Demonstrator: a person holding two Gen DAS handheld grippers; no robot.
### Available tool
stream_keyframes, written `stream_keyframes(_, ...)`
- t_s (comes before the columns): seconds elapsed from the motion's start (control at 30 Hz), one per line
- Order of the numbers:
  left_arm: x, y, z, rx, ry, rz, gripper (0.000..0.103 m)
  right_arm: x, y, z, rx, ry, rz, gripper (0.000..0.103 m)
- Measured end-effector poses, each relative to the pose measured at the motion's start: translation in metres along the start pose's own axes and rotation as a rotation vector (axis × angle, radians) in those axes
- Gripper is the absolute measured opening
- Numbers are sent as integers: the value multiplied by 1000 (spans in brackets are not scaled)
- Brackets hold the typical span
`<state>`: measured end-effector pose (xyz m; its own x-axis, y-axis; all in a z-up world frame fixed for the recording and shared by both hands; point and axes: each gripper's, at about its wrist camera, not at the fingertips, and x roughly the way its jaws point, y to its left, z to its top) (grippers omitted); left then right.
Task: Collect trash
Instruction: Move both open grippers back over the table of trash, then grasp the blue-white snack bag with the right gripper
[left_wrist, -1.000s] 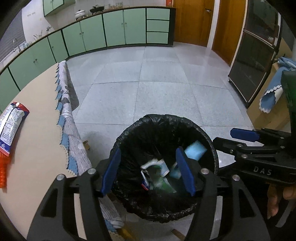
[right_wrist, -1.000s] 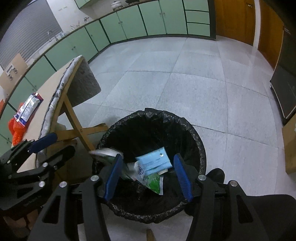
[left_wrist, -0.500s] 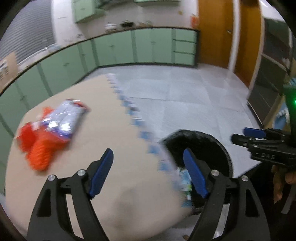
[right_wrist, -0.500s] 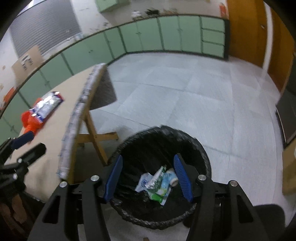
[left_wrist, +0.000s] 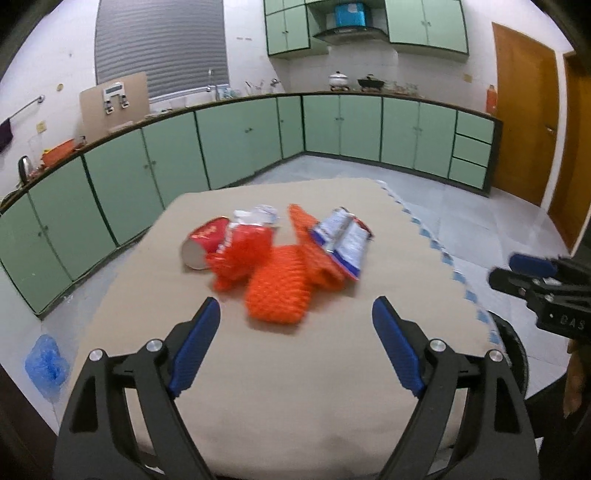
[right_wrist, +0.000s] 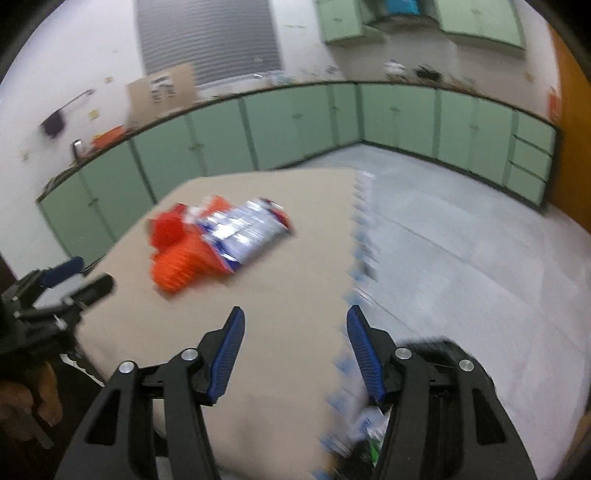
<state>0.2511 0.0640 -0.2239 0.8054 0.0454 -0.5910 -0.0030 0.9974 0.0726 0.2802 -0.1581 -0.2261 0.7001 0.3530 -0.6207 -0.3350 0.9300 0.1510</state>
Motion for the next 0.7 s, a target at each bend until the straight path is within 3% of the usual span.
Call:
stream_keyframes(0.27,29,39,3,-5,-26,8,82,70,58,41,-53,-34,57,55)
stream_keyframes(0.47,46,60,2,-42,-28,14,82,122,75,50,-63,-7,55,50)
stream_keyframes(0.7,60,68,-4,-51,-16,0,82,154,82,54,-78,16,36,46)
